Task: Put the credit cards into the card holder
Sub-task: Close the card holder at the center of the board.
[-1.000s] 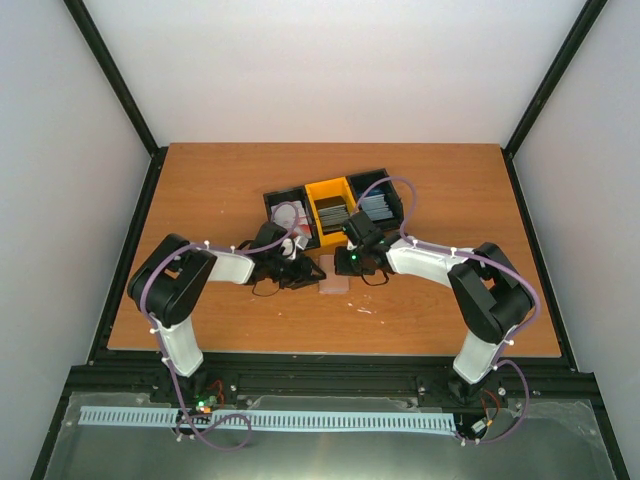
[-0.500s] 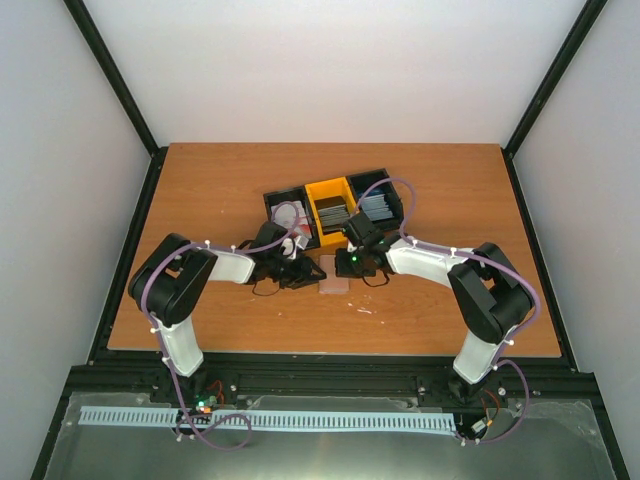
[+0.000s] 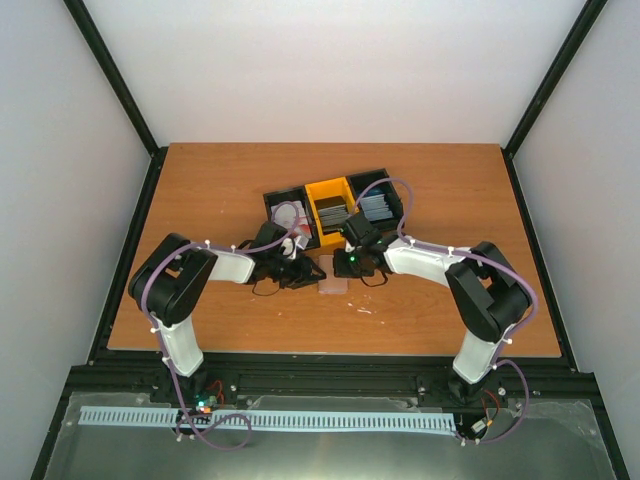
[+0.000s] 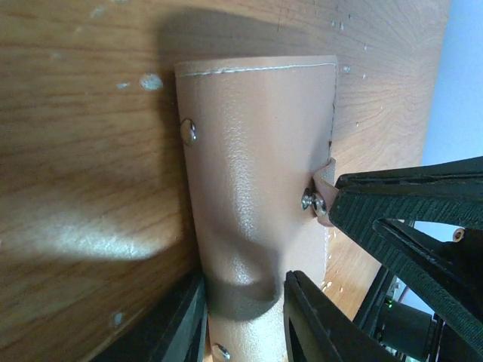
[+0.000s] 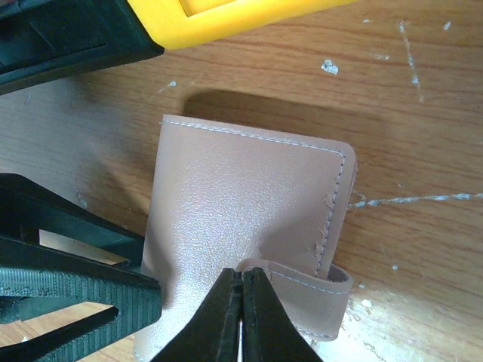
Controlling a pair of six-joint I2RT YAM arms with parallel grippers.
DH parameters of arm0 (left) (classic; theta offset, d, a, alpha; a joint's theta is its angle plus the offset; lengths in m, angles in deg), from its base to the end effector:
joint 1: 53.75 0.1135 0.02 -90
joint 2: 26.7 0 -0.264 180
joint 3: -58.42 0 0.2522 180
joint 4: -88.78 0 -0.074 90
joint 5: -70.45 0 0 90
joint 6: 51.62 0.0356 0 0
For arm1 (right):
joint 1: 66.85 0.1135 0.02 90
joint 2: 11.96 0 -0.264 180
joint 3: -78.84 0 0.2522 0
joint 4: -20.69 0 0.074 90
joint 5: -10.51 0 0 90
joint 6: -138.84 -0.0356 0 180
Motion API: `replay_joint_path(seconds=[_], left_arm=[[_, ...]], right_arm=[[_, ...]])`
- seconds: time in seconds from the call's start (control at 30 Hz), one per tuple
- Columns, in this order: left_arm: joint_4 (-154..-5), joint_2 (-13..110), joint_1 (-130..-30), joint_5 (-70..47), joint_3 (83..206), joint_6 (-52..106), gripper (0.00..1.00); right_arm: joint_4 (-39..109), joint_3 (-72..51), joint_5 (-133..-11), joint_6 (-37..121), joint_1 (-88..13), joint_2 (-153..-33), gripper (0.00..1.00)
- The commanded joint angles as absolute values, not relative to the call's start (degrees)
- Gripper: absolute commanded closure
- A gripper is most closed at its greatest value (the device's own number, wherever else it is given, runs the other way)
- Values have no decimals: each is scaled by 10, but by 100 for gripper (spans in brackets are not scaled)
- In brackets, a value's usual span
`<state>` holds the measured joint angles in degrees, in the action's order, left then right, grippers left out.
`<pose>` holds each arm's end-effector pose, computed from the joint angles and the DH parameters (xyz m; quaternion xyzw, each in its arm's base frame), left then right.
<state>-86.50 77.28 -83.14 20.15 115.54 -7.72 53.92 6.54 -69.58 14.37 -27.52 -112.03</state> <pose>0.2670 -0.1765 0.1062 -0.0185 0.8950 -0.4430 0.0484 0.2608 0.2216 0.1605 -0.0625 0.9627 0.2166 0.1493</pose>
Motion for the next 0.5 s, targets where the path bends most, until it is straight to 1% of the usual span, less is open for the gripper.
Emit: replay_joint_path(seconds=[0.0, 0.17, 0.47], left_arm=[[-808, 809, -830, 150, 1147, -61, 70], [-810, 819, -831, 153, 1148, -59, 77], [-782, 825, -842, 106, 1157, -48, 76]], right_arm=[[529, 54, -685, 148, -267, -1132, 97], [526, 54, -678, 148, -267, -1127, 97], [526, 56, -678, 149, -267, -1122, 97]])
